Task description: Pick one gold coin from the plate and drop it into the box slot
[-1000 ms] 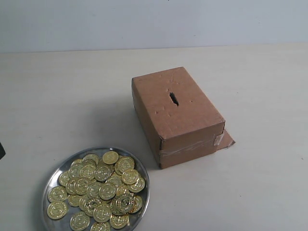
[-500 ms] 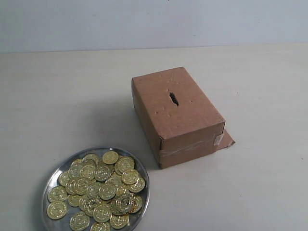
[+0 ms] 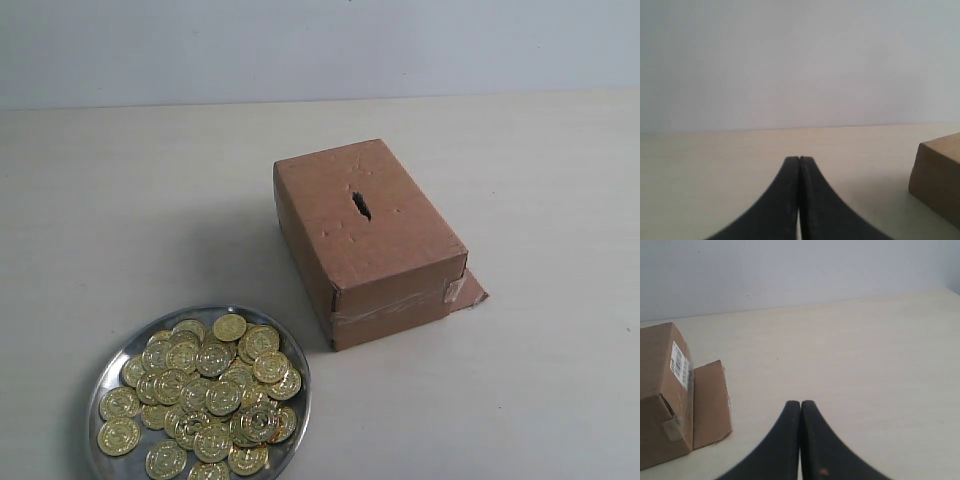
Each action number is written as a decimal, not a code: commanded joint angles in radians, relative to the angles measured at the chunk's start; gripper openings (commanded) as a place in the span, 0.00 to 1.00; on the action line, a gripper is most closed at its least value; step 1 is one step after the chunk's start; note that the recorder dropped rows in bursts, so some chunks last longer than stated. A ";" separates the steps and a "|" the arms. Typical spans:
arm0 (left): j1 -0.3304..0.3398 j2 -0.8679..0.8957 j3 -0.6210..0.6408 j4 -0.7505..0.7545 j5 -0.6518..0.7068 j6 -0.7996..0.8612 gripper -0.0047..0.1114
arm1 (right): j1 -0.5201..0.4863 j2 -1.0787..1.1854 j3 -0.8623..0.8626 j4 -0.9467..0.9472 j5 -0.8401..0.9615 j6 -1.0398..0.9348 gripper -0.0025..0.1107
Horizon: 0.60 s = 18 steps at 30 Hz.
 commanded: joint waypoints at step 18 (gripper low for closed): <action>0.035 -0.006 0.003 0.452 0.176 -0.490 0.04 | -0.006 -0.006 0.004 -0.002 -0.003 0.000 0.02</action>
